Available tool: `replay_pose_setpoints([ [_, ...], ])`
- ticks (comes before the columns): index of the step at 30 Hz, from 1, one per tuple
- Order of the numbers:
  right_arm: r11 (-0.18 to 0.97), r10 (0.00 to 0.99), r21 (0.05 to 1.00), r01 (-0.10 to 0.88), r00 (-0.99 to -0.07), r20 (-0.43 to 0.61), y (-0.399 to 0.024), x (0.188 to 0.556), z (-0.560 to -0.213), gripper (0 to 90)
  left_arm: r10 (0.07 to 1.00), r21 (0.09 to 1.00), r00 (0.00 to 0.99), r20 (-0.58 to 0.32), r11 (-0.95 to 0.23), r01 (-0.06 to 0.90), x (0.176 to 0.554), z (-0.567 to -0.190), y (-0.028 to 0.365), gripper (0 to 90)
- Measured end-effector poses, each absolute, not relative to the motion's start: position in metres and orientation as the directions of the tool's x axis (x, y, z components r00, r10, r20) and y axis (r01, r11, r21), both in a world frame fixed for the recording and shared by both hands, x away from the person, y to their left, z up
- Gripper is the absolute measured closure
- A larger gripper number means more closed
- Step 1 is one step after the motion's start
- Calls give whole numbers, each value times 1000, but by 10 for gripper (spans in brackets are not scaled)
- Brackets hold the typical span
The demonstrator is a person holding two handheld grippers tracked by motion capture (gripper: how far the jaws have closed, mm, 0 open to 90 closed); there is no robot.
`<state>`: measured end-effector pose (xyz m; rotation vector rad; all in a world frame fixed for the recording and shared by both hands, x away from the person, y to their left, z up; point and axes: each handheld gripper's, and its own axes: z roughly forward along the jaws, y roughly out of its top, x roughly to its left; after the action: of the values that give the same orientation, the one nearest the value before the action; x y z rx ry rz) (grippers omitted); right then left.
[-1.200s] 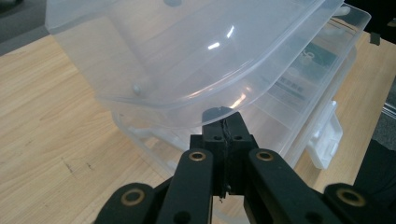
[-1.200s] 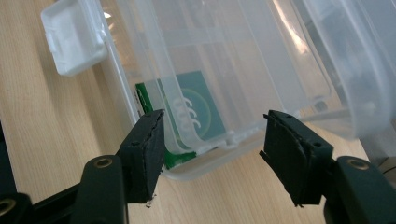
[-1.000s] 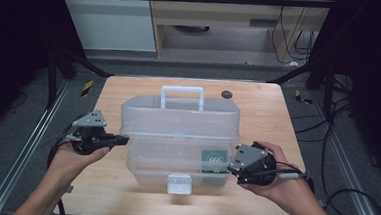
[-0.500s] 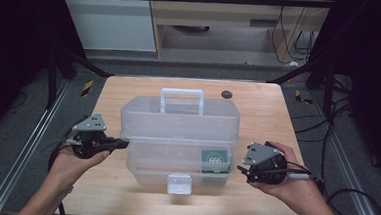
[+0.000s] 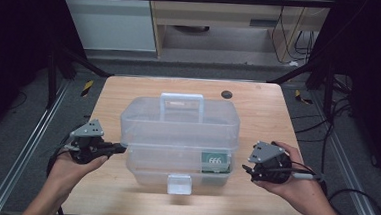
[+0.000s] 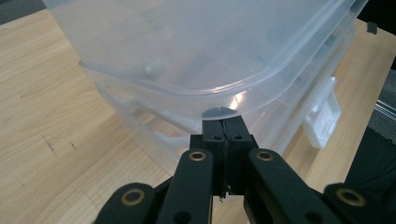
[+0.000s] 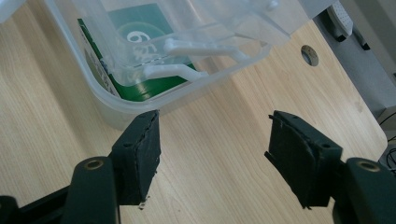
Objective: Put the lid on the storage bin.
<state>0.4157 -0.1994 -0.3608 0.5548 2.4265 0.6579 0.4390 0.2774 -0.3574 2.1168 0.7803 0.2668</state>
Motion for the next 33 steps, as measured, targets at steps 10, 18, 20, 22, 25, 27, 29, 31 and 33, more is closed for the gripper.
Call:
replay_pose_setpoints([
  [10, 782, 536, 567, 260, -744, -399, -203, 419, -365, 326, 609, 768, 789, -81, -466, 439, 437, -363, 278, 900],
  [18, 727, 626, 601, 331, -679, -383, -215, 435, -375, 291, 632, 702, 775, -4, -550, 452, 436, -373, 296, 900],
  [20, 700, 665, 612, 367, -649, -370, -220, 443, -379, 275, 659, 707, 752, 6, -535, 463, 439, -373, 307, 900],
  [22, 669, 701, 624, 404, -621, -350, -224, 454, -385, 257, 688, 711, 726, 8, -515, 480, 445, -375, 317, 900],
  [25, 613, 761, 641, 462, -562, -323, -231, 473, -396, 237, 732, 720, 682, -5, -471, 511, 462, -381, 328, 900],
  [27, 568, 800, 659, 494, -520, -299, -237, 487, -403, 228, 748, 722, 664, 3, -461, 516, 468, -384, 329, 900],
  [29, 525, 831, 669, 527, -486, -270, -241, 500, -412, 218, 787, 716, 614, 55, -460, 525, 490, -397, 330, 900],
  [31, 505, 845, 671, 542, -469, -257, -243, 507, -417, 211, 799, 713, 598, 58, -453, 536, 498, -403, 330, 900],
  [33, 462, 869, 685, 564, -440, -224, -247, 519, -430, 208, 819, 717, 573, 31, -418, 558, 513, -416, 328, 900],
])
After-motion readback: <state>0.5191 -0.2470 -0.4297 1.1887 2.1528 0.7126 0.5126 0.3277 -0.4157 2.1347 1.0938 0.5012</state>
